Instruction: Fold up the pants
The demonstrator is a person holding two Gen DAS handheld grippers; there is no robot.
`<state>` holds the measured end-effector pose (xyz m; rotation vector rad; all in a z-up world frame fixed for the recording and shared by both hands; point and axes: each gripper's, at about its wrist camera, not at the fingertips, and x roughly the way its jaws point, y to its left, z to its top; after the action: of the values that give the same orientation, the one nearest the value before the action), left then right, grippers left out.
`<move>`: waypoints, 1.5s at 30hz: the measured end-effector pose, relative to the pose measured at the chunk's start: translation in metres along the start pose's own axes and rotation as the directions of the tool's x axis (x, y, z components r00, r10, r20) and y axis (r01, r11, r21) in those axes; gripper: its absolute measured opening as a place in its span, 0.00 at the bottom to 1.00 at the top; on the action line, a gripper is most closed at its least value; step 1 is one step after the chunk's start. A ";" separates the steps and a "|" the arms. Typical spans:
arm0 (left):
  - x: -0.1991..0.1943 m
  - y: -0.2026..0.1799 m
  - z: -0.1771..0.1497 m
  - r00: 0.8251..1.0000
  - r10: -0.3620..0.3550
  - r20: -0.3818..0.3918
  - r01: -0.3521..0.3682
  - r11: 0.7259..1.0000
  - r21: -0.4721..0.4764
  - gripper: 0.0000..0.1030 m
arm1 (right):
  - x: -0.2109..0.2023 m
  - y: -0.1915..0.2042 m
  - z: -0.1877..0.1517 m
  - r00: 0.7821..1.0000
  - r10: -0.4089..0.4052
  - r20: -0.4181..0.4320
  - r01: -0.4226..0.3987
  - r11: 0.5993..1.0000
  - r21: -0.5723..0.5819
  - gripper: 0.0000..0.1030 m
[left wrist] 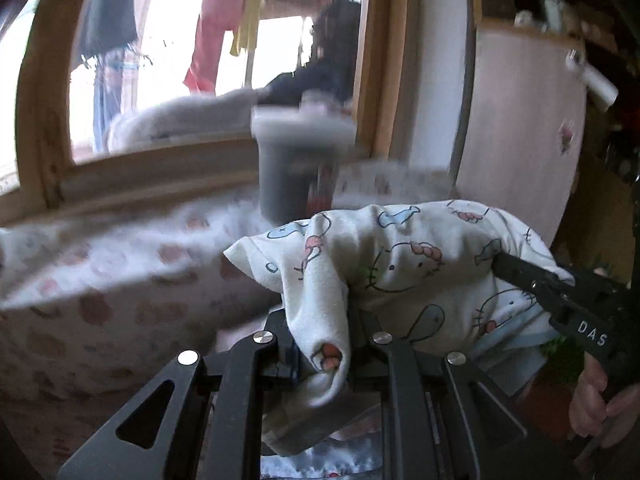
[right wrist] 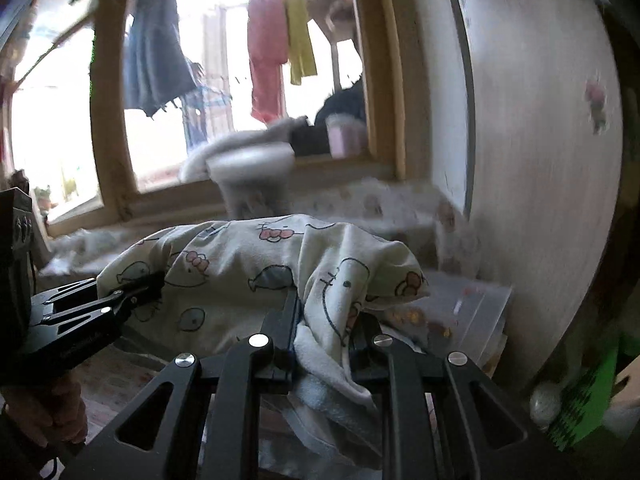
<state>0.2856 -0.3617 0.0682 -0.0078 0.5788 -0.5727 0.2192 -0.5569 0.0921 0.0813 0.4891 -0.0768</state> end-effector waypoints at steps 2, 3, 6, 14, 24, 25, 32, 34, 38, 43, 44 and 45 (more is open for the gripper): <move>0.016 0.001 -0.009 0.999 0.007 -0.040 -0.008 1.000 -0.006 0.15 | 0.014 -0.005 -0.011 0.999 -0.010 -0.034 0.011 1.000 0.005 0.18; 0.020 0.002 -0.012 0.999 0.005 -0.039 -0.006 1.000 -0.011 0.15 | 0.019 -0.006 -0.015 0.999 -0.016 -0.044 0.016 1.000 0.006 0.18; 0.029 0.001 -0.019 0.999 0.015 -0.034 -0.015 1.000 0.002 0.18 | 0.030 -0.009 -0.025 0.998 -0.044 -0.053 0.044 0.999 -0.005 0.20; 0.012 0.016 -0.013 0.996 0.087 0.017 -0.088 0.996 0.022 0.67 | 0.021 -0.012 -0.026 0.990 -0.138 0.000 0.138 0.990 -0.004 0.68; -0.080 0.024 -0.025 0.982 0.080 0.169 -0.092 0.994 0.064 1.00 | -0.037 0.003 -0.021 0.988 -0.083 0.127 0.079 0.996 0.037 0.90; -0.090 0.023 -0.027 0.976 0.089 0.200 -0.104 0.992 0.069 1.00 | -0.042 0.007 -0.023 0.986 -0.090 0.137 0.087 0.996 0.027 0.98; -0.130 0.035 -0.045 0.964 0.095 0.249 -0.110 0.993 0.046 1.00 | -0.067 0.034 -0.042 0.979 -0.074 0.189 0.071 0.997 0.024 0.99; -0.136 0.039 -0.054 0.961 0.103 0.256 -0.120 0.991 0.053 1.00 | -0.068 0.041 -0.049 0.980 -0.059 0.191 0.054 0.998 0.030 0.99; -0.138 0.048 -0.070 0.967 0.111 0.231 -0.127 0.990 0.054 1.00 | -0.061 0.053 -0.067 0.979 -0.077 0.189 0.072 0.997 0.031 0.99; -0.130 0.065 -0.094 0.966 0.122 0.227 -0.128 0.992 0.011 1.00 | -0.044 0.062 -0.087 0.981 -0.088 0.172 0.084 0.996 0.033 0.99; -0.127 0.067 -0.097 0.967 0.121 0.225 -0.125 0.992 0.003 1.00 | -0.041 0.063 -0.090 0.982 -0.092 0.165 0.087 0.996 0.033 0.99; -0.125 0.069 -0.100 0.968 0.124 0.219 -0.127 0.992 -0.001 1.00 | -0.037 0.063 -0.092 0.983 -0.093 0.156 0.089 0.995 0.033 0.99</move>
<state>0.1834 -0.2241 0.0369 -0.0213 0.3578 -0.4457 0.1493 -0.4831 0.0324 0.0776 0.3336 -0.1782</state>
